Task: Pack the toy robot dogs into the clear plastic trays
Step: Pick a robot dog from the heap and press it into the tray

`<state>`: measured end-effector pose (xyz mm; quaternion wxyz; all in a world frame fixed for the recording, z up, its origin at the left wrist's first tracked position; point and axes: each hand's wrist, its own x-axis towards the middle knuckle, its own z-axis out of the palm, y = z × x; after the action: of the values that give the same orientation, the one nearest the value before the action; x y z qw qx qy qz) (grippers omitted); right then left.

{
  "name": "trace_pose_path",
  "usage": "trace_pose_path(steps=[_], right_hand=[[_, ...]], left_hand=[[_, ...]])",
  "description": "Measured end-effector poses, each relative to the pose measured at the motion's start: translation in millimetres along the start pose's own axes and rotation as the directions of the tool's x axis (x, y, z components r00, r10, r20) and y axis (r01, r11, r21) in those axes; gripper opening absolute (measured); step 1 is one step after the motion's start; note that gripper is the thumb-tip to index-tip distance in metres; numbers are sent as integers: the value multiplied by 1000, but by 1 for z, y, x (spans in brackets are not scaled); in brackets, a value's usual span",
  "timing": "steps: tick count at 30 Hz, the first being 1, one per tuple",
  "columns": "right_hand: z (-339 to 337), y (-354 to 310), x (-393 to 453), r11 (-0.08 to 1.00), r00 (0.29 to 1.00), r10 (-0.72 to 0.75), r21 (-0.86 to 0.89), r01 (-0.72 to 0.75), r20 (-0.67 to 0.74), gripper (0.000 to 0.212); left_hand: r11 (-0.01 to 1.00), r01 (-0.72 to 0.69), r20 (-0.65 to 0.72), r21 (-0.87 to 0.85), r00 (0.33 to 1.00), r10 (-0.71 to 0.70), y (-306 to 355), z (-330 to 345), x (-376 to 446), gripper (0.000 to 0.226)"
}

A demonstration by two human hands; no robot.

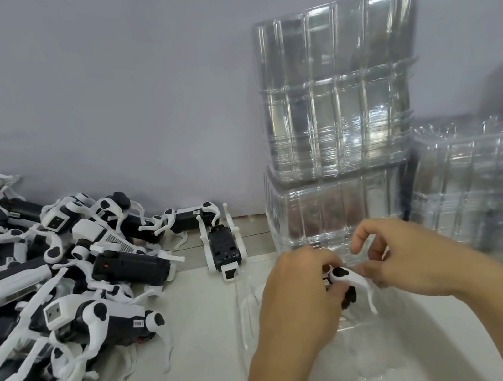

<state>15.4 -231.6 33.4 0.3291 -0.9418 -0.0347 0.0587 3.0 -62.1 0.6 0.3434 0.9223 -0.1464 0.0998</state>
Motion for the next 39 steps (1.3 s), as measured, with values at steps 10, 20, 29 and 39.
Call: trace_pose_path(steps=[10, 20, 29, 39], right_hand=[[-6, 5, -3, 983, 996, 46, 173, -58, 72, 14], [-6, 6, -4, 979, 997, 45, 194, -57, 68, 16], [-5, 6, -2, 978, 997, 55, 198, -66, 63, 17], [-5, 7, -1, 979, 996, 58, 189, -70, 68, 18]], left_hand=[[998, -21, -62, 51, 998, 24, 2, 2, 1, 7], [994, 15, -39, -112, 999, -20, -4, 6, 1, 16], [996, 14, -34, -91, 999, -18, -5, 7, 1, 14], [997, 37, -34, -68, 999, -39, 3, 5, -2, 39]])
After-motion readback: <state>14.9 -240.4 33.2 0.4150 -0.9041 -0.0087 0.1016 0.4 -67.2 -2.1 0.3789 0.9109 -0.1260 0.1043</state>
